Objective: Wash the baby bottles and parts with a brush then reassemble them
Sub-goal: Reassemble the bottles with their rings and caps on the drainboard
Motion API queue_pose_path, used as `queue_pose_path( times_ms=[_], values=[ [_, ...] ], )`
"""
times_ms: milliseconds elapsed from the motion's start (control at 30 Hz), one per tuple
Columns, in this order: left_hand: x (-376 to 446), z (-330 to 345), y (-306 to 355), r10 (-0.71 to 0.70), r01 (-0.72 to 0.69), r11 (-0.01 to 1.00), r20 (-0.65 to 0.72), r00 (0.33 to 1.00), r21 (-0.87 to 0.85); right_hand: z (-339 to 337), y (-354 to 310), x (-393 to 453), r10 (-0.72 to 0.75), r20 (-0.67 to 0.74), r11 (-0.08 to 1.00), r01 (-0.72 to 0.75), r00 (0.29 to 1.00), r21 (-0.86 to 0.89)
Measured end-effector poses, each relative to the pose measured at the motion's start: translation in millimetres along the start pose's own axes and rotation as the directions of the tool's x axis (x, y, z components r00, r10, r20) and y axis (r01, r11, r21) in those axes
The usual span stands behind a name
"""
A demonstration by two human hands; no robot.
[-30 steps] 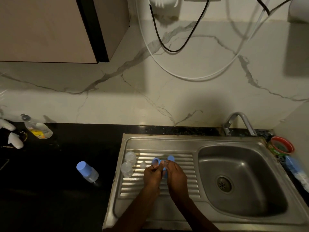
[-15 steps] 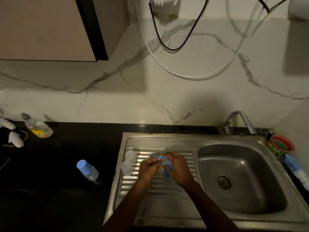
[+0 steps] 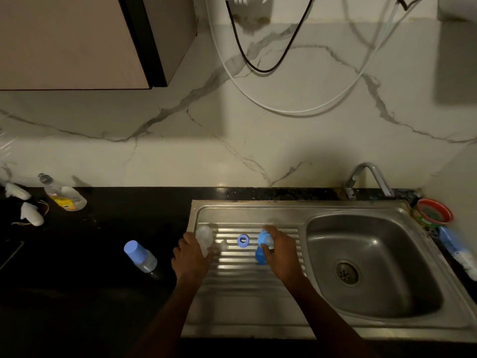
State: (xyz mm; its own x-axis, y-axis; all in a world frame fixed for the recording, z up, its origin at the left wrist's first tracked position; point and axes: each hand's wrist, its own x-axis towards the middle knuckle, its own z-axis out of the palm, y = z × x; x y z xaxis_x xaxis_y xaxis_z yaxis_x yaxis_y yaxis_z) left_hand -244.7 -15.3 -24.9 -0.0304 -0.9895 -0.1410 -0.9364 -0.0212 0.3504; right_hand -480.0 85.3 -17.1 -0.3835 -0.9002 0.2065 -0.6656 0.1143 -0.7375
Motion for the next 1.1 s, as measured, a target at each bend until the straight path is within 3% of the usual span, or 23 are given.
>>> queue_pose_path(
  times_ms=[67,233,333,400,467,533,567,600,633,667,700,733,800,867,933,967,1033,1067,1100],
  values=[
    [0.2,2.2,-8.0,0.022,-0.019,0.999,0.076,0.997,-0.044,0.4,-0.2,-3.5,0.021,0.003,1.0,-0.021,1.0,0.016],
    [-16.7,-3.1,-15.4,0.135,-0.129,0.988,0.062,0.989,-0.087,-6.6,2.0,-12.0,0.102,-0.031,0.995,-0.102,0.994,0.005],
    [-20.2,-36.9,13.2,0.253,-0.242,0.941,0.019,0.967,-0.237,-21.8,-15.6,-0.7,0.021,-0.018,0.999,-0.02,1.0,0.048],
    [-14.5,-73.2,43.6,0.335,-0.346,0.89,-0.089,0.938,-0.298,-45.0,-44.2,17.8,-0.093,-0.11,0.996,0.093,0.99,0.0],
    [-13.4,-112.5,76.4,0.443,-0.52,0.78,-0.281,0.851,-0.347,-75.4,-81.5,37.3,-0.227,-0.315,0.974,0.216,0.921,-0.07],
    [-18.5,-135.1,99.9,0.488,-0.683,0.606,-0.487,0.724,-0.408,-94.3,-106.1,45.0,-0.355,-0.521,0.931,0.344,0.776,-0.122],
    [-21.3,-136.8,106.3,0.498,-0.737,0.547,-0.553,0.668,-0.398,-94.3,-107.6,45.3,-0.404,-0.551,0.91,0.379,0.73,-0.166],
    [-21.4,-129.0,105.1,0.519,-0.751,0.534,-0.551,0.654,-0.388,-87.4,-99.3,43.1,-0.429,-0.511,0.903,0.37,0.745,-0.218],
    [-20.2,-115.2,102.1,0.551,-0.719,0.573,-0.464,0.694,-0.394,-76.6,-83.4,37.6,-0.399,-0.406,0.914,0.324,0.822,-0.244],
    [-17.4,-97.9,95.6,0.574,-0.639,0.673,-0.283,0.769,-0.372,-64.1,-62.5,32.3,-0.278,-0.23,0.949,0.229,0.933,-0.217],
    [-17.0,-81.0,88.2,0.557,-0.549,0.789,-0.055,0.829,-0.275,-54.7,-46.0,24.6,-0.089,-0.045,0.983,0.081,0.995,-0.163],
    [-17.1,-65.8,81.9,0.493,-0.475,0.865,0.103,0.864,-0.159,-49.2,-29.3,18.0,0.082,0.103,0.987,-0.067,0.991,-0.143],
    [-15.9,-52.3,75.9,0.405,-0.384,0.911,0.158,0.901,-0.148,-46.7,-12.3,12.5,0.226,0.172,0.965,-0.196,0.959,-0.174],
    [-10.1,-58.8,84.7,0.44,-0.419,0.863,0.01,0.898,-0.282,-58.6,-24.1,23.6,0.17,0.086,0.983,-0.163,0.982,-0.086],
    [-8.3,-84.5,98.2,0.475,-0.515,0.787,-0.2,0.857,-0.341,-80.6,-58.2,39.5,-0.029,-0.08,1.0,0.029,0.996,-0.011],
    [-9.0,-98.0,105.2,0.484,-0.578,0.731,-0.322,0.814,-0.363,-94.0,-77.6,46.8,-0.157,-0.228,0.988,0.155,0.961,-0.029],
    [-16.7,-118.3,112.8,0.423,-0.673,0.605,-0.545,0.724,-0.426,-113.2,-106.9,51.6,-0.358,-0.501,0.928,0.359,0.788,-0.097],
    [-21.9,-122.2,113.9,0.408,-0.7,0.561,-0.588,0.699,-0.442,-115.8,-108.1,50.8,-0.409,-0.547,0.906,0.396,0.73,-0.149],
    [-25.4,-119.5,112.1,0.429,-0.699,0.556,-0.566,0.705,-0.45,-112.3,-98.8,47.2,-0.434,-0.508,0.9,0.386,0.744,-0.203]
  ],
)
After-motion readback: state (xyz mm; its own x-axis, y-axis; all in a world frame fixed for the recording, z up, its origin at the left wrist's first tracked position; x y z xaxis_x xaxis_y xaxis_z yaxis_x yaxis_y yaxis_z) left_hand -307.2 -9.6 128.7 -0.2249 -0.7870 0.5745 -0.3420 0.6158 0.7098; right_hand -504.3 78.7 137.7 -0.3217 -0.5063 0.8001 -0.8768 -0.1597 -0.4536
